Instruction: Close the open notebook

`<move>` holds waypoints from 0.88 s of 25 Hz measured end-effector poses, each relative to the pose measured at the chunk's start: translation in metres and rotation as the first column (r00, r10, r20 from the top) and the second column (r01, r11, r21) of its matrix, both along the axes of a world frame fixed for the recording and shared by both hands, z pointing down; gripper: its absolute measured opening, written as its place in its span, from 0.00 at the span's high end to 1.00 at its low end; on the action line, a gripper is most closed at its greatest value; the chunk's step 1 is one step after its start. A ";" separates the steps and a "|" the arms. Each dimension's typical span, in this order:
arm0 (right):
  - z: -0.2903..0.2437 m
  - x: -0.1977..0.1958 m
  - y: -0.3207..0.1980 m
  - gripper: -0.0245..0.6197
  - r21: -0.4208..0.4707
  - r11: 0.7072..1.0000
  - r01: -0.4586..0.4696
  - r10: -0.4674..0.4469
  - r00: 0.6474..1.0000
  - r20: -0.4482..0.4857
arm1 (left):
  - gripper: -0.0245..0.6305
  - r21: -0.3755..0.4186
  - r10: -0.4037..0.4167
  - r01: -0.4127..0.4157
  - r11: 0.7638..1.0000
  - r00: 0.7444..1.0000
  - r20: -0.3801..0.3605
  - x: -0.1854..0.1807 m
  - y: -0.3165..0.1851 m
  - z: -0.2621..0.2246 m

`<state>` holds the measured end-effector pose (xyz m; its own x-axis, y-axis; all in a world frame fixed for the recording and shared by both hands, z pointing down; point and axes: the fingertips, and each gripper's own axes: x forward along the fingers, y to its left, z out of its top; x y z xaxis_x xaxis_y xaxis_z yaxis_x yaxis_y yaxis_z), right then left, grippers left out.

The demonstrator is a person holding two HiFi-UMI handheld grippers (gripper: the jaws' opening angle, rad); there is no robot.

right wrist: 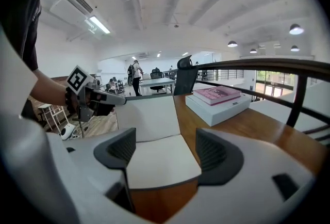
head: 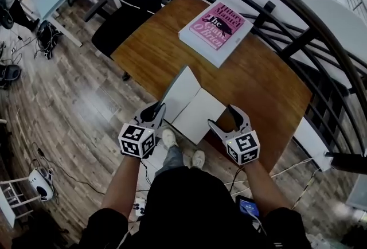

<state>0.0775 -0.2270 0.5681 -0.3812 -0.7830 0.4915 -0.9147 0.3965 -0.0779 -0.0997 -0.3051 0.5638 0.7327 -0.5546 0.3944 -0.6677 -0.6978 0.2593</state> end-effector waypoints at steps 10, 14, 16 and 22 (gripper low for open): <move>-0.021 0.022 0.041 0.40 0.076 0.993 0.086 -0.079 0.993 -0.089 | 0.87 0.036 0.062 -0.065 0.997 0.995 0.082 0.051 0.053 -0.009; -0.028 0.033 0.051 0.40 0.078 0.995 0.057 -0.056 0.998 -0.007 | 0.68 -0.041 0.168 -0.165 0.985 0.982 0.086 0.085 0.086 -0.004; -0.030 0.036 0.055 0.40 0.080 0.996 0.042 -0.044 0.999 0.015 | 0.60 -0.089 0.222 -0.217 0.972 0.973 0.057 0.098 0.105 -0.001; -0.035 0.042 0.061 0.41 0.094 0.995 0.017 -0.020 0.999 0.030 | 0.59 -0.070 0.254 -0.251 0.966 0.967 0.037 0.106 0.119 -0.007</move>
